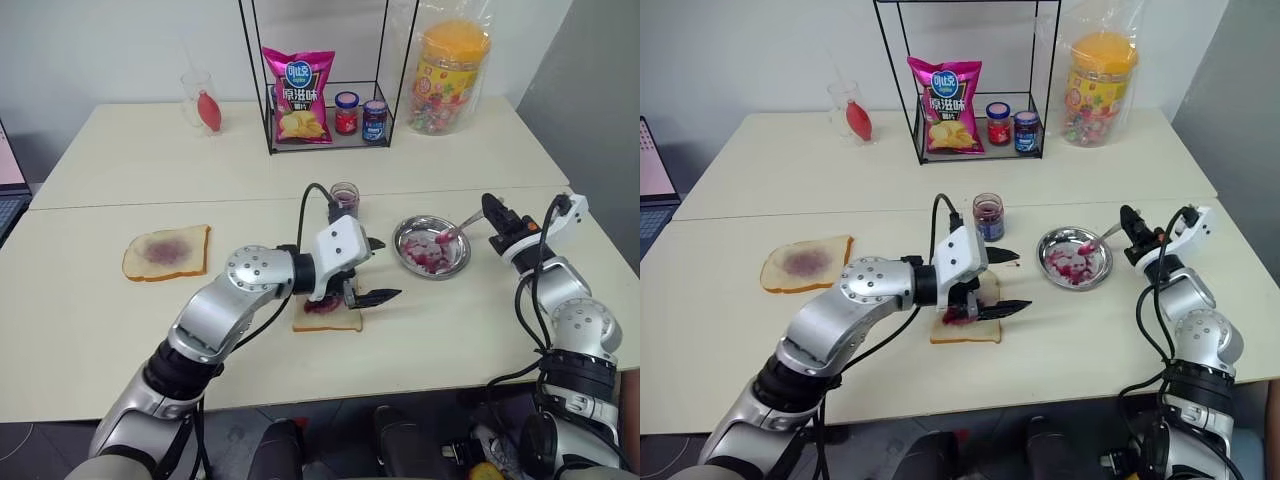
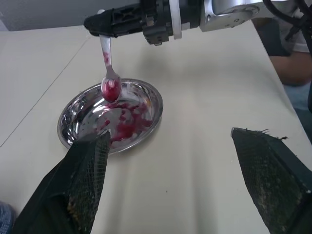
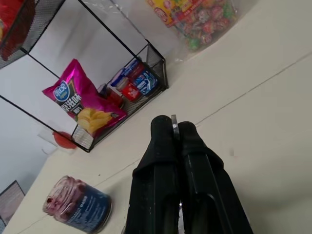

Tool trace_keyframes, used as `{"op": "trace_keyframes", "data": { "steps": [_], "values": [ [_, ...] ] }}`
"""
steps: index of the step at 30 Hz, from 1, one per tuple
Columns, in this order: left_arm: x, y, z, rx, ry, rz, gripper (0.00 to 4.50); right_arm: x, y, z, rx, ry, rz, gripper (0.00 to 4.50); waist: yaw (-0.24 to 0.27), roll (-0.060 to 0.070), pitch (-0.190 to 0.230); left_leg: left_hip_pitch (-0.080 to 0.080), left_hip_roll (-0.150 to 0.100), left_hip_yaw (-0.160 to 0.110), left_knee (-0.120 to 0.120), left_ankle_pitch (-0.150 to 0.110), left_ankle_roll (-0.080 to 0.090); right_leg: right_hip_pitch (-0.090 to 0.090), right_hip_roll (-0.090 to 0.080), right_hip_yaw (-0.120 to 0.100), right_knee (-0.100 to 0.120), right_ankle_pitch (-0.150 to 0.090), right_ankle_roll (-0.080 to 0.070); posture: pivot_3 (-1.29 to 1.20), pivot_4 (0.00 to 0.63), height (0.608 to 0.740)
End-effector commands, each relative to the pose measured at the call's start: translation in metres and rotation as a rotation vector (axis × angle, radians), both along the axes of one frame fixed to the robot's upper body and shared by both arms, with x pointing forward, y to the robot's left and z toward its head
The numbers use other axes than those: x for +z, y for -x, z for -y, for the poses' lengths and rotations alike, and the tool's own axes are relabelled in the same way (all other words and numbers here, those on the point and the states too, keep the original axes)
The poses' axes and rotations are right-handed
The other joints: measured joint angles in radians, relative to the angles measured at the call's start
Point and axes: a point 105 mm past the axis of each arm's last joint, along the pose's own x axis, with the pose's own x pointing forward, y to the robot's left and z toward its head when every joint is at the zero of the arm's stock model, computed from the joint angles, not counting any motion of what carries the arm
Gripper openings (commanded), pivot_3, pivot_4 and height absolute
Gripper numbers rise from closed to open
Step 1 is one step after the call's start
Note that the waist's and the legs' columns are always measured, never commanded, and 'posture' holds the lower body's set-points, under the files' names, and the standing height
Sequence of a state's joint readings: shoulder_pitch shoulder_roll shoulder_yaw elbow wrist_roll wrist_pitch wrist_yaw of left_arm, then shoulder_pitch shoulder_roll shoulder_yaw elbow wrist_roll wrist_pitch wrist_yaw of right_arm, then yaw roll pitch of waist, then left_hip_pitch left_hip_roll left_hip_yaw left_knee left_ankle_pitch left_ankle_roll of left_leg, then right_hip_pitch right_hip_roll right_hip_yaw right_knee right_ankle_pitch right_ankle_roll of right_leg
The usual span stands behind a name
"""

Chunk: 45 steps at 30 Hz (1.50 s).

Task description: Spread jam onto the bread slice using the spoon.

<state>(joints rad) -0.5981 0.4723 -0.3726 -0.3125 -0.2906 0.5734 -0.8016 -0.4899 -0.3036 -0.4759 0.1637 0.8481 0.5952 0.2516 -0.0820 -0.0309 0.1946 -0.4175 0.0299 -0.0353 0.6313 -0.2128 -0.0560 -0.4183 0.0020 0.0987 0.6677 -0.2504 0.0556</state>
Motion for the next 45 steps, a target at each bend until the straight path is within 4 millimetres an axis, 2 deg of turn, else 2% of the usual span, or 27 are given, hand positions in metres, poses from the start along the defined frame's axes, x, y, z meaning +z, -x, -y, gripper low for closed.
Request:
{"op": "trace_keyframes", "data": {
  "steps": [1, 4, 13, 19, 26, 29, 33, 37, 39, 41, 42, 43, 45],
  "values": [
    [0.007, 0.000, 0.012, -0.031, 0.014, 0.046, 4.13, 0.007, -0.006, 0.000, -0.009, 0.012, 0.043, 0.01, 0.000, 0.000, 0.000, 0.000, 0.000, 0.000, 0.000, 0.000, 0.000, 0.000, 0.000, 0.000, 0.000, 0.000, 0.000, 0.00, 0.150, 0.740],
    [0.006, -0.002, 0.016, -0.030, 0.019, 0.047, 4.13, 0.000, -0.009, 0.002, -0.022, 0.021, 0.023, 0.01, 0.002, 0.000, 0.000, 0.000, 0.000, 0.000, 0.000, 0.000, 0.000, 0.000, 0.000, 0.000, -0.001, 0.000, 0.000, 0.00, 0.150, 0.740],
    [0.009, -0.008, 0.021, 0.002, 0.055, 0.060, 4.13, -0.006, -0.006, 0.009, -0.045, 0.066, 0.015, 1.97, 0.002, 0.000, 0.000, 0.000, 0.000, 0.000, 0.000, 0.000, 0.000, 0.000, 0.000, 0.000, 0.000, 0.000, 0.000, 0.00, 0.150, 0.740],
    [0.013, -0.011, 0.019, 0.018, 0.075, 0.069, 4.13, -0.011, -0.003, 0.009, -0.069, 0.223, 0.004, 3.29, 0.003, 0.000, 0.000, 0.000, 0.000, 0.000, 0.000, 0.000, 0.000, 0.000, -0.001, 0.000, 0.000, 0.000, 0.000, 0.00, 0.150, 0.740],
    [0.017, -0.013, 0.018, 0.035, 0.095, 0.080, 4.13, -0.010, -0.002, 0.013, -0.116, 0.360, 0.028, 3.29, 0.003, 0.000, 0.000, 0.000, 0.000, 0.000, 0.000, 0.000, 0.000, 0.000, -0.001, 0.000, 0.001, 0.000, 0.000, 0.00, 0.150, 0.740],
    [0.023, -0.019, 0.010, 0.080, 0.109, 0.108, 4.13, -0.003, -0.004, 0.031, -0.243, 0.429, 0.043, 3.29, 0.003, 0.000, 0.000, 0.000, 0.000, 0.000, 0.000, 0.000, 0.000, 0.000, -0.001, 0.000, 0.001, 0.000, 0.000, 0.00, 0.150, 0.740],
    [0.033, -0.032, -0.013, 0.194, 0.117, 0.157, 4.13, 0.013, -0.002, 0.044, -0.319, 0.457, 0.088, 3.29, 0.003, 0.000, 0.000, 0.000, 0.000, 0.000, 0.000, 0.000, 0.000, 0.000, -0.001, 0.000, 0.002, 0.000, 0.000, 0.00, 0.150, 0.740],
    [0.038, -0.044, -0.048, 0.345, 0.103, 0.151, 4.13, 0.029, 0.004, 0.041, -0.278, 0.492, 0.143, 3.29, 0.002, 0.000, 0.000, 0.001, -0.001, 0.000, 0.001, 0.000, 0.000, 0.000, -0.001, 0.000, 0.005, 0.000, 0.000, 0.00, 0.150, 0.740],
    [0.036, -0.044, -0.075, 0.400, 0.044, 0.164, 4.13, 0.040, 0.013, 0.030, -0.181, 0.526, 0.196, 3.29, 0.000, 0.000, 0.000, 0.001, -0.001, 0.000, 0.001, 0.000, 0.000, -0.001, -0.001, 0.000, 0.006, 0.000, 0.000, 0.00, 0.150, 0.740],
    [0.031, -0.033, -0.112, 0.430, -0.053, 0.180, 4.13, 0.051, 0.032, 0.013, -0.021, 0.642, 0.266, 3.29, -0.002, 0.001, 0.000, 0.001, 0.000, 0.000, 0.000, 0.000, 0.000, -0.002, -0.001, 0.000, 0.007, -0.001, -0.001, 0.00, 0.150, 0.740],
    [0.030, -0.029, -0.122, 0.435, -0.085, 0.185, 4.13, 0.052, 0.038, 0.007, 0.030, 0.681, 0.279, 3.29, -0.003, 0.001, 0.000, 0.002, 0.000, 0.000, -0.001, 0.000, 0.000, -0.002, -0.001, 0.000, 0.008, -0.002, -0.001, 0.00, 0.150, 0.740],
    [0.024, -0.024, -0.146, 0.472, -0.126, 0.161, 4.13, 0.055, 0.051, 0.005, 0.099, 0.755, 0.308, 3.29, -0.002, 0.001, 0.000, 0.002, 0.000, 0.000, -0.001, 0.000, 0.000, -0.003, -0.001, 0.000, 0.009, -0.003, -0.002, 0.00, 0.150, 0.740],
    [0.017, -0.013, -0.176, 0.511, -0.162, 0.124, 4.13, 0.055, 0.071, -0.001, 0.229, 0.858, 0.328, 3.29, 0.001, 0.001, 0.000, 0.002, 0.000, -0.002, -0.001, 0.000, 0.000, -0.002, -0.001, -0.002, 0.010, -0.005, -0.003, 0.00, 0.150, 0.740]
  ]
}}
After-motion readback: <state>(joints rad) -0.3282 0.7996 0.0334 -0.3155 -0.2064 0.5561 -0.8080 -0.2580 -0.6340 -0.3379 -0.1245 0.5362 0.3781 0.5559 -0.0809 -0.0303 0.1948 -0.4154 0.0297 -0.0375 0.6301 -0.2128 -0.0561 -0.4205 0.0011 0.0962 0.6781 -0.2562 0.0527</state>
